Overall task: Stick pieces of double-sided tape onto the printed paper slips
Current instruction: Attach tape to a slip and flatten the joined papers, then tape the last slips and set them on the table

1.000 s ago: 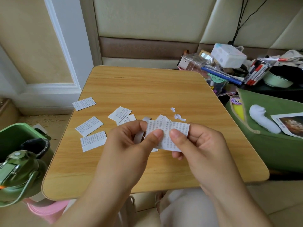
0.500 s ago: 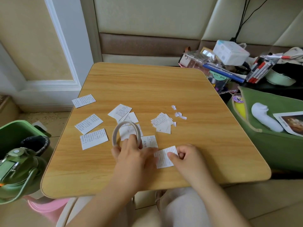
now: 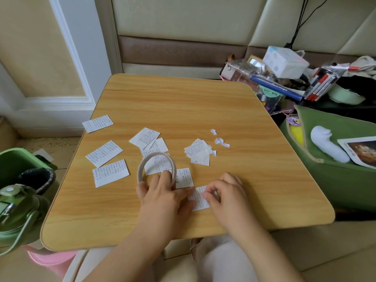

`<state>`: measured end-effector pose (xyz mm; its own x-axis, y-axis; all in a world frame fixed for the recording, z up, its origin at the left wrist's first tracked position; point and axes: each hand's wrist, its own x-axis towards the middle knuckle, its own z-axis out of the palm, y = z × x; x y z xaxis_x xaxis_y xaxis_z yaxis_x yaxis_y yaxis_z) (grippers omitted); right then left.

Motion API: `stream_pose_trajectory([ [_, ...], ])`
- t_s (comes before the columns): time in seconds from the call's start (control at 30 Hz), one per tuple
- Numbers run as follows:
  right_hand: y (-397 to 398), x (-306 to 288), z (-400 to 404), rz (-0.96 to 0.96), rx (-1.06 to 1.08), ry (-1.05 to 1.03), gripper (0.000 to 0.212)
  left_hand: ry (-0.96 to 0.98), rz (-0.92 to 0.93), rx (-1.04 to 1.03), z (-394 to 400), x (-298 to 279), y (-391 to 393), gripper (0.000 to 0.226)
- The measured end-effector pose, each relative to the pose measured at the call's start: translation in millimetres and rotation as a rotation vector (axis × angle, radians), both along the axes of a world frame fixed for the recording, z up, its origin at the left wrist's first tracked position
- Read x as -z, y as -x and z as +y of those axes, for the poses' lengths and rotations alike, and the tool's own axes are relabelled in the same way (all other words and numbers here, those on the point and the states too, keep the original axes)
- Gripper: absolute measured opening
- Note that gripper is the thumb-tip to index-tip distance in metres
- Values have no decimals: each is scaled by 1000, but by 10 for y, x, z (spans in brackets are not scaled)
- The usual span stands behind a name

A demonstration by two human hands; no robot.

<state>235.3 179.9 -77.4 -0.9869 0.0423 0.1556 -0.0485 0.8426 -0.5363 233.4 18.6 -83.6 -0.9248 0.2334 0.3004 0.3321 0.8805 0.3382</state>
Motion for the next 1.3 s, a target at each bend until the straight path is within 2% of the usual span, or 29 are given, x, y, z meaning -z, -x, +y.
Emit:
stream_pose_trajectory([
  [0.17, 33, -80, 68, -5, 7, -120, 9, 10, 29, 9, 3, 18, 16, 26],
  [0.33, 21, -26, -136, 43, -101, -37, 8, 9, 48, -6, 5, 45, 9, 33],
  [0.57, 12, -78, 172, -6, -16, -93, 8, 17, 52, 10, 4, -4, 11, 27],
  [0.77, 18, -38, -158, 20, -152, -20, 6, 21, 53, -7, 1, 10, 5, 33],
  [0.93, 4, -46, 83, -17, -69, -54, 9, 32, 54, 16, -9, -2, 16, 24],
  [1.0, 2, -68, 179, -33, -24, -65, 10, 33, 29, 19, -14, -7, 23, 31],
  [1.07, -6, -65, 205, -17, 15, -69, 13, 33, 45, 7, -37, -18, 23, 27],
  [1.3, -140, -43, 133, 71, 57, 72, 17, 40, 17, -128, -322, -60, 192, 23],
])
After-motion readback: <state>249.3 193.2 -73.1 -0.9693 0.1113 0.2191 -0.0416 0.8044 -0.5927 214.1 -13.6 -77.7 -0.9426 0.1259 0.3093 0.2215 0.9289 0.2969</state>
